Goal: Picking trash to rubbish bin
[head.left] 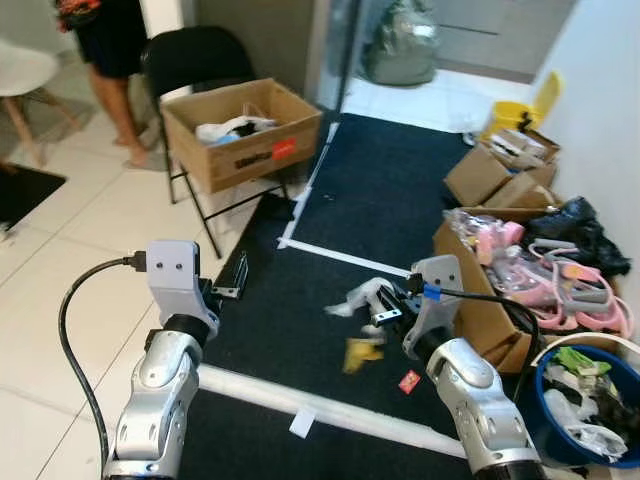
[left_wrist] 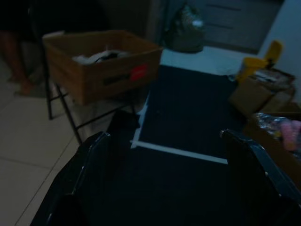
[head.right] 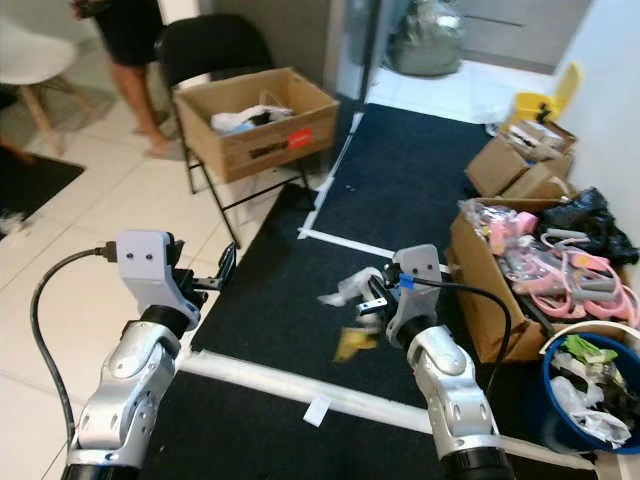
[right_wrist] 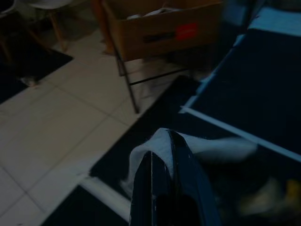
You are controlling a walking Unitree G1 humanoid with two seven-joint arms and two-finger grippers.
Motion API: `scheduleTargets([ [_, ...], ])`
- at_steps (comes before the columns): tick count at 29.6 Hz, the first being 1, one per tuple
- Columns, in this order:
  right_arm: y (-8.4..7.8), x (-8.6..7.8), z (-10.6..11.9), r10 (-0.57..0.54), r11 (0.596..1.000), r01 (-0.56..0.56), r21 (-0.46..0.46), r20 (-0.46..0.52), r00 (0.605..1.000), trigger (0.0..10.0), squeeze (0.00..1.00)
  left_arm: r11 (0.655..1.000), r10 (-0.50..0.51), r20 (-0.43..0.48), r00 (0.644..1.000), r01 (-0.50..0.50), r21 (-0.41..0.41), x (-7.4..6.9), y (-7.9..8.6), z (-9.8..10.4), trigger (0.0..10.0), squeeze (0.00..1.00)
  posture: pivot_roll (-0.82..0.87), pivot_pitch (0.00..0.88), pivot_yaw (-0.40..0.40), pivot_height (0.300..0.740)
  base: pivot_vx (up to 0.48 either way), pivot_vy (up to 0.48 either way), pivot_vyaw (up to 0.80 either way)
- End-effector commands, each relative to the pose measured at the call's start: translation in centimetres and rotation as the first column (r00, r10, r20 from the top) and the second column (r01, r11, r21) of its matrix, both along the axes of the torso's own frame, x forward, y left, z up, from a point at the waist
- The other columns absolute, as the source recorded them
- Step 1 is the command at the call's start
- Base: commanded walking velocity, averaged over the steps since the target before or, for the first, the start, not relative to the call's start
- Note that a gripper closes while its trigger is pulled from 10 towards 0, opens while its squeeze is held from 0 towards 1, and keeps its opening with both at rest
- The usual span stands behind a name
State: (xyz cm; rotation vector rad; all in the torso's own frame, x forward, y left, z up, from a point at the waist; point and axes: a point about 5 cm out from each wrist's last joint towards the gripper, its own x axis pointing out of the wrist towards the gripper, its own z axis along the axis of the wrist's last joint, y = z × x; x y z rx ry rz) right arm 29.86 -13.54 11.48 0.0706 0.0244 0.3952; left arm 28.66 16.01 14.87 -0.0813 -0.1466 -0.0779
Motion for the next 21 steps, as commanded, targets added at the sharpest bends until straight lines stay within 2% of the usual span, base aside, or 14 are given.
scheduleTargets([
  [1, -0.01, -0.08, -0.27, 0.004, 1.000, -0.004, -0.004, -0.008, 1.000, 10.0, 0.00, 1.000, 0.006, -0.020, 1.000, -0.006, 0.003, -0.12, 0.19, -0.40, 10.0, 0.00, 0.04, 0.126, -0.025, 0.740, 0.334, 0.000, 0.00],
  [21, -0.58, 0.23, -0.60, -0.039, 0.999, 0.038, -0.016, -0.030, 0.999, 10.0, 0.00, 1.000, 0.029, -0.012, 0.999, -0.029, -0.001, 0.08, 0.83, -0.18, 10.0, 0.00, 0.03, 0.147, -0.023, 0.740, 0.346, 0.000, 0.00],
])
